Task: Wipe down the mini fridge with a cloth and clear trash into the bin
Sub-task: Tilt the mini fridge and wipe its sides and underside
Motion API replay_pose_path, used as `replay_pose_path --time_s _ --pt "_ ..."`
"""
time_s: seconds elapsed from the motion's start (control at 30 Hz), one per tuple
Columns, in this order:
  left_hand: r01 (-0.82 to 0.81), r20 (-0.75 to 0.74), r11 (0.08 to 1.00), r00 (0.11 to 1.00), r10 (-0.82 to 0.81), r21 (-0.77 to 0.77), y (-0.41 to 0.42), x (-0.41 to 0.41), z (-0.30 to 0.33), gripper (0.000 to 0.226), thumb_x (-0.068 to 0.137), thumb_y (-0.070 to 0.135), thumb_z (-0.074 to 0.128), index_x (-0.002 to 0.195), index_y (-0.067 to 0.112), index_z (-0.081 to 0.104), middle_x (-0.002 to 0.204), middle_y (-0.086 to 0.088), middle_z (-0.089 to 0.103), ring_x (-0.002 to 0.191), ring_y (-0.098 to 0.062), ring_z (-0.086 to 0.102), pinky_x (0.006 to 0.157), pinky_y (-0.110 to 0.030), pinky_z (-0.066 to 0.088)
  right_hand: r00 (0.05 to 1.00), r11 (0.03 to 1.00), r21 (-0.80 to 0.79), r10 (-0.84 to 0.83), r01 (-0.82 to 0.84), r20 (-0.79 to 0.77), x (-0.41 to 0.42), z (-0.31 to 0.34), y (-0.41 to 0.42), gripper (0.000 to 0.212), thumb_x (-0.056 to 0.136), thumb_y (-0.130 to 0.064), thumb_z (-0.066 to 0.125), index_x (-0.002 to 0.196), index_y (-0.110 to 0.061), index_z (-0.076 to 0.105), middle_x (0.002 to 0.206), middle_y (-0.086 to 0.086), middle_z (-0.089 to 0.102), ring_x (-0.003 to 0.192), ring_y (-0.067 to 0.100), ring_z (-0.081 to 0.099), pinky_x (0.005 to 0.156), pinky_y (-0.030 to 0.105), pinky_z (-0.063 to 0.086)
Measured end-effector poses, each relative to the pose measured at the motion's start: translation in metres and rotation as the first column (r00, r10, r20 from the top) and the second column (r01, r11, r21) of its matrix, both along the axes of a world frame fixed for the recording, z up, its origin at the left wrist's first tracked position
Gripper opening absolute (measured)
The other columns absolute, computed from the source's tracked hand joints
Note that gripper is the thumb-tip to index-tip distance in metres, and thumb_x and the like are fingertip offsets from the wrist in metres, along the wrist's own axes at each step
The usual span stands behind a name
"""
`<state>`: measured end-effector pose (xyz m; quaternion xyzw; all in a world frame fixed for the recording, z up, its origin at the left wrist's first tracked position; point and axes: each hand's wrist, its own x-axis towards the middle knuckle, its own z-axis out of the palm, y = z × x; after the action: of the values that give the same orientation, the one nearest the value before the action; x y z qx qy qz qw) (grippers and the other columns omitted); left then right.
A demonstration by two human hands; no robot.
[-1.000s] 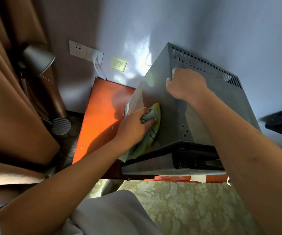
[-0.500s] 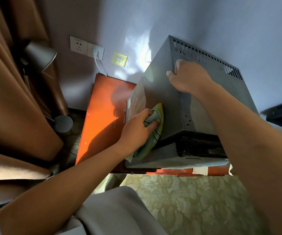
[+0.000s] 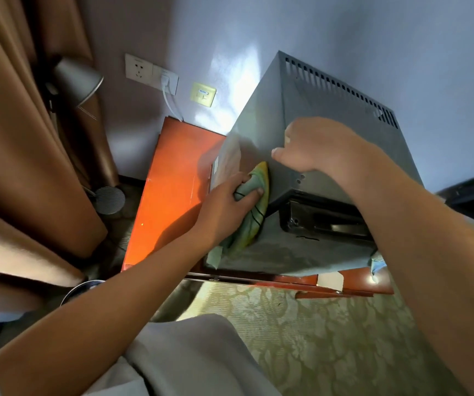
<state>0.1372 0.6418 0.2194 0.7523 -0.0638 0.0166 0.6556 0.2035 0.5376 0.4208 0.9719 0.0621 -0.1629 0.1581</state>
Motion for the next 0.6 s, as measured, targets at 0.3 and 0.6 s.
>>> replay_pose_path --time_s 0.3,0.6 --pt "0.003 -0.233 0.983 0.972 0.041 0.186 0.005 -0.046 -0.046 0.017 0.088 0.047 0.062 0.100 0.034 0.063 0.087 0.010 0.066 0.084 -0.017 0.064 0.064 -0.032 0.047 0.999 0.999 0.013 0.042 -0.042 0.007 -0.030 -0.011 -0.001 0.014 0.091 -0.016 0.051 0.080 -0.009 0.052 0.074 0.006 0.051 0.065 0.023 0.052 0.055 0.030 0.037" --pt "-0.141 -0.128 0.989 0.982 0.136 -0.032 -0.011 -0.034 -0.019 0.021 0.086 0.053 0.061 0.092 0.033 0.062 0.081 0.012 0.066 0.077 -0.008 0.064 0.070 -0.031 0.052 0.995 0.998 0.024 0.063 -0.066 0.079 -0.042 -0.013 0.003 0.005 0.089 -0.012 0.048 0.084 -0.011 0.048 0.076 0.005 0.047 0.071 0.026 0.049 0.061 0.034 0.039"
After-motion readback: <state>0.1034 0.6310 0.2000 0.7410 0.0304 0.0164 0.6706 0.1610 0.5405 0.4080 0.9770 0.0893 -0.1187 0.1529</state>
